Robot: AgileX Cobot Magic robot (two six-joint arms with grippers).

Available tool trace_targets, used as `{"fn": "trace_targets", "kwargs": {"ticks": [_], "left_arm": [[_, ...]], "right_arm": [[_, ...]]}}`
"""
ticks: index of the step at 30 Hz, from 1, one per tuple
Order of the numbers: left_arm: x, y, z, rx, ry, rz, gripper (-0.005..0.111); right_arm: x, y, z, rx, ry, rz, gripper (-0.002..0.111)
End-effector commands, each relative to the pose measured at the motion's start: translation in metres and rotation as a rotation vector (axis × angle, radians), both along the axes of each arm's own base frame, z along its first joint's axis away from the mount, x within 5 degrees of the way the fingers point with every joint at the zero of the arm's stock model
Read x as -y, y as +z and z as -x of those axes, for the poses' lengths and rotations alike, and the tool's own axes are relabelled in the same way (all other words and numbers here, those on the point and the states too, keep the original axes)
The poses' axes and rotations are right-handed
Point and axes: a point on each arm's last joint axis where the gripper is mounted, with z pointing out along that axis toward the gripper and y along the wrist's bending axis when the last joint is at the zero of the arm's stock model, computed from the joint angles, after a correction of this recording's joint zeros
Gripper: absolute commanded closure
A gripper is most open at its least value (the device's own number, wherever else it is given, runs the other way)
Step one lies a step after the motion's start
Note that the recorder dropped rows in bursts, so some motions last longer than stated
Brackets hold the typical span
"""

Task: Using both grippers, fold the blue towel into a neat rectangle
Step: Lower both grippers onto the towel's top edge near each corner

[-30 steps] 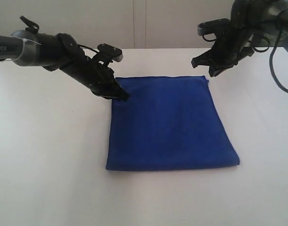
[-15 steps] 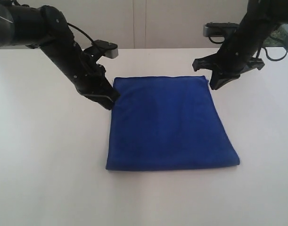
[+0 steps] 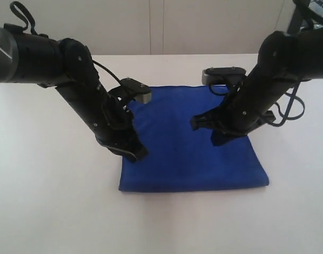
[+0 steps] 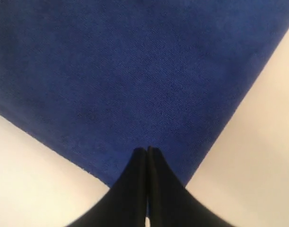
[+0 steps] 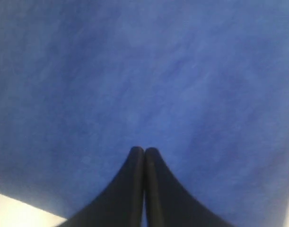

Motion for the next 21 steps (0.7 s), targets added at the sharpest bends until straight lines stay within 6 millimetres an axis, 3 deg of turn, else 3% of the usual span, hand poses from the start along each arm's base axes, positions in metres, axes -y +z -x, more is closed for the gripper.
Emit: {"fn": "trace_targets", "kwargs": {"ticks": [1, 5, 13, 21], "left_arm": [[0.001, -0.007, 0.007, 0.023, 0.019, 0.004, 0.107], [-0.001, -0.019, 0.005, 0.067, 0.055, 0.005, 0.107], [-0.003, -0.049, 0.01, -0.025, 0.022, -0.06, 0.107], [-0.004, -0.051, 0.011, -0.027, -0.007, -0.067, 0.107]], "right_arm": [[-0.007, -0.011, 0.01, 0.017, 0.012, -0.007, 0.108], [-0.007, -0.017, 0.015, -0.001, 0.012, -0.003, 0.108], [-0.007, -0.021, 0.02, -0.027, -0.002, -0.012, 0.108], [-0.006, -0.024, 0.024, -0.081, 0.015, 0.003, 0.108]]}}
